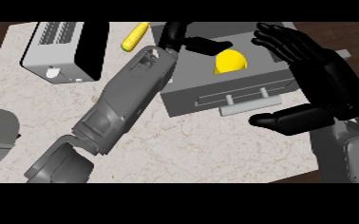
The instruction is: Pick up the cup, place it into the drawer and close the drawer
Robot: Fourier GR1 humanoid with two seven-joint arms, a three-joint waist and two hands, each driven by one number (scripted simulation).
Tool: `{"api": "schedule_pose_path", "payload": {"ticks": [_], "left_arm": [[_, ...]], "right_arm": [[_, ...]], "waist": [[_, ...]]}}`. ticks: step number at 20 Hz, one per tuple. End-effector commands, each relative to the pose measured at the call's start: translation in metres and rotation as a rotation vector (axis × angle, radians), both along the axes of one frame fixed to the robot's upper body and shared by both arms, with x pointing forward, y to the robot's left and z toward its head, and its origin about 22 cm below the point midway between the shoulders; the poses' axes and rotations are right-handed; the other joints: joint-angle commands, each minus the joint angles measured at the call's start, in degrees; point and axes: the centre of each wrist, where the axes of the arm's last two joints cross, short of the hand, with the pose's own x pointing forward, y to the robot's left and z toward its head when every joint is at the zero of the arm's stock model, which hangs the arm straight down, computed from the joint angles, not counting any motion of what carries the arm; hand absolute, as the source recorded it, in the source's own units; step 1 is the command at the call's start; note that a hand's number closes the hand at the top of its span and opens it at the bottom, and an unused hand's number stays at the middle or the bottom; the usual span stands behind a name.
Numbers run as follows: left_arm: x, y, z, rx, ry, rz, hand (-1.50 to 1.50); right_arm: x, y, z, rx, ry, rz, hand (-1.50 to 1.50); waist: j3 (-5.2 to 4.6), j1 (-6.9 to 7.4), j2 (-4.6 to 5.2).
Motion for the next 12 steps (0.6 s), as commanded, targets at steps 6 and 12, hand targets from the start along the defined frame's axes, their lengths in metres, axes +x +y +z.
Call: {"api": "schedule_pose_path", "payload": {"ticks": [6, 12], "left_arm": [[-0.001, -0.003, 0.014, -0.268, -0.097, -0.002, -1.5], [-0.001, -0.002, 0.009, -0.28, -0.114, 0.092, -1.5]], "right_arm": [[-0.009, 0.009, -0.012, -0.237, 0.111, 0.358, 1.5], [-0.02, 0.005, -0.021, -0.579, 0.167, 0.29, -1.5]], "waist": [[-0.08, 1.54, -1.15], [-0.03, 4.73, -1.89]]}}
